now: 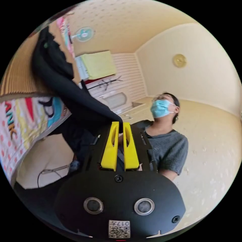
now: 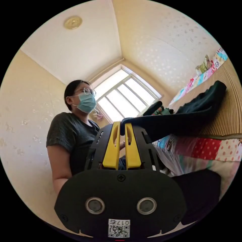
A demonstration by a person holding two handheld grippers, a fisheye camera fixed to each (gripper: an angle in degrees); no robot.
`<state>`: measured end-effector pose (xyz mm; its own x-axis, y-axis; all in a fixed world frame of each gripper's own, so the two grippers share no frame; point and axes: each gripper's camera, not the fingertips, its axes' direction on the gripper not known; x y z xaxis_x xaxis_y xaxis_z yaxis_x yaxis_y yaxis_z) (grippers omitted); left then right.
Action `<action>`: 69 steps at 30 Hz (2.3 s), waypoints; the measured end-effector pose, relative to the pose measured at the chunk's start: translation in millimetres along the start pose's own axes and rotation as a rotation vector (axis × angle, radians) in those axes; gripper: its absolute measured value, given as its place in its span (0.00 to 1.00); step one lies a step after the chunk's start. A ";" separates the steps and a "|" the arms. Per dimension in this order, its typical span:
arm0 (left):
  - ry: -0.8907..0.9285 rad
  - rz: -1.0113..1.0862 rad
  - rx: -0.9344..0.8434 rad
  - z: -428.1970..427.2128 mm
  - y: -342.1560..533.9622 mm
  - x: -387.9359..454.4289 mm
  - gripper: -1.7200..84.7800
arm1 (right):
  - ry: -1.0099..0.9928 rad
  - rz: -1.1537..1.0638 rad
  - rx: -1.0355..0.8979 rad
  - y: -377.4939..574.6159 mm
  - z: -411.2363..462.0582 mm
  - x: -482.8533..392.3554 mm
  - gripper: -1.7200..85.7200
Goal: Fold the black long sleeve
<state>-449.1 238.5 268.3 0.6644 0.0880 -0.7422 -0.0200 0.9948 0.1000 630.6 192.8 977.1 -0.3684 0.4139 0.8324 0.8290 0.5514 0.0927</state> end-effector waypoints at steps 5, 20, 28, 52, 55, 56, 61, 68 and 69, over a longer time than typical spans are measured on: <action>-0.013 0.122 0.255 -22.8 -25.3 10.9 0.07 | -0.015 -0.041 0.245 -17.8 -39.4 12.6 0.04; -0.970 0.049 0.536 -36.2 -236.7 -33.8 0.21 | 0.788 0.230 0.238 -227.8 32.4 185.4 0.27; -1.325 -0.191 0.267 41.3 -163.3 -72.9 0.25 | 0.912 0.075 -0.368 -167.1 193.0 163.1 0.22; -1.057 0.210 0.202 172.0 -239.6 20.9 0.17 | 1.308 -0.420 -0.624 -121.1 456.9 104.9 0.11; -1.077 0.175 0.156 175.8 -242.8 9.7 0.19 | 1.279 -0.158 -0.206 -157.6 334.7 84.2 0.11; -1.077 0.153 0.143 175.4 -244.2 3.5 0.19 | 1.280 -0.095 -0.058 -157.4 284.9 73.6 0.11; -0.959 -0.020 0.089 167.8 -256.3 -67.6 0.24 | 1.524 0.048 0.179 -109.4 140.3 48.0 0.13; -0.849 -0.167 0.034 190.9 -313.7 -163.8 0.29 | 1.626 0.281 0.132 -79.4 8.4 41.5 0.24; -0.827 -0.184 0.025 198.4 -328.1 -181.3 0.30 | 1.575 0.248 0.168 -86.5 -8.6 36.0 0.25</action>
<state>-414.7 -114.1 501.5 0.9882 -0.1508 -0.0255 0.1519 0.9873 0.0466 549.2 153.9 1003.7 0.6299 -0.5641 0.5339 0.7072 0.7008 -0.0938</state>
